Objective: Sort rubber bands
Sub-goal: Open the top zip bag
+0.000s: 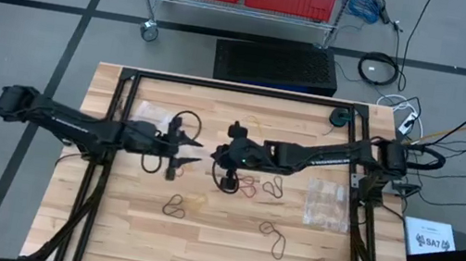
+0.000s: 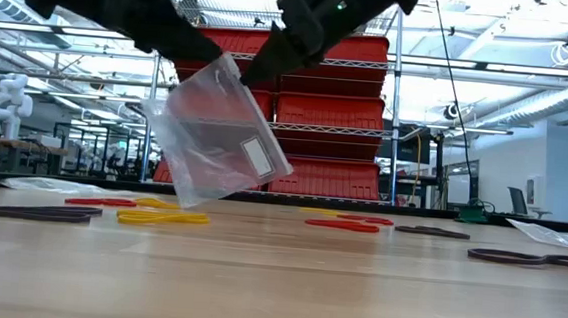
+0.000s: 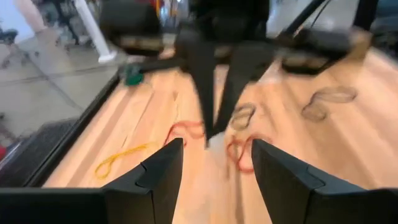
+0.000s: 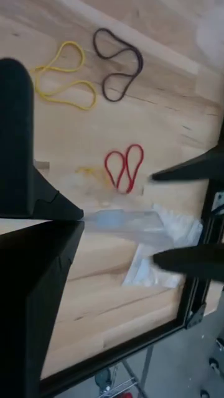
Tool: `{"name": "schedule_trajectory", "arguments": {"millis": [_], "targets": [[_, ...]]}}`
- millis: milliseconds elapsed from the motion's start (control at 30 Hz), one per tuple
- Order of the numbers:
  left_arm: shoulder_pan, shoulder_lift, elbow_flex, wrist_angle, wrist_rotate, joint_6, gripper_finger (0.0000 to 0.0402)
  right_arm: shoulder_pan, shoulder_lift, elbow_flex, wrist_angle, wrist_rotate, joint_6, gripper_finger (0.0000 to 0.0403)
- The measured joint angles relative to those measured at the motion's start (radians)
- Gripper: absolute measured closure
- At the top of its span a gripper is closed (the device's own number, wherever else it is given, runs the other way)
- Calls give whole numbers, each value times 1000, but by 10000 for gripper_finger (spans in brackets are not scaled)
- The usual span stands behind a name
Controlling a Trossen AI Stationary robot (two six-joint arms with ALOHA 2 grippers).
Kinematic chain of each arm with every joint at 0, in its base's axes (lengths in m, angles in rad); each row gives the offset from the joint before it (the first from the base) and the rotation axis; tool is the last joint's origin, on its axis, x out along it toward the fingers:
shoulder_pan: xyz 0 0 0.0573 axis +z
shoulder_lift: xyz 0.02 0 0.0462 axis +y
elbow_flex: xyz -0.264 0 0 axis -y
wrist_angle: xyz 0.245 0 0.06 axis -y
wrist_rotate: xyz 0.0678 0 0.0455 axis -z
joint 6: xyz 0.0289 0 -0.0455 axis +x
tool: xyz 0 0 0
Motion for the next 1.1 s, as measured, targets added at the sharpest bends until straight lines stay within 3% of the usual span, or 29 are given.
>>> {"name": "schedule_trajectory", "arguments": {"millis": [433,567,800,967,1100], "targets": [[-1,30,18,-110,8,-60,216,26,-3,0,-8,4,5,403],[-3,49,18,-96,12,-61,262,27,-3,0,-2,5,12,403],[-3,59,18,-95,15,-61,385,27,-5,0,-11,5,19,403],[-3,59,18,-68,16,-61,396,23,-5,0,-29,9,51,398],[-3,59,18,-66,16,-60,398,24,-23,-1,-49,12,51,368]]}}
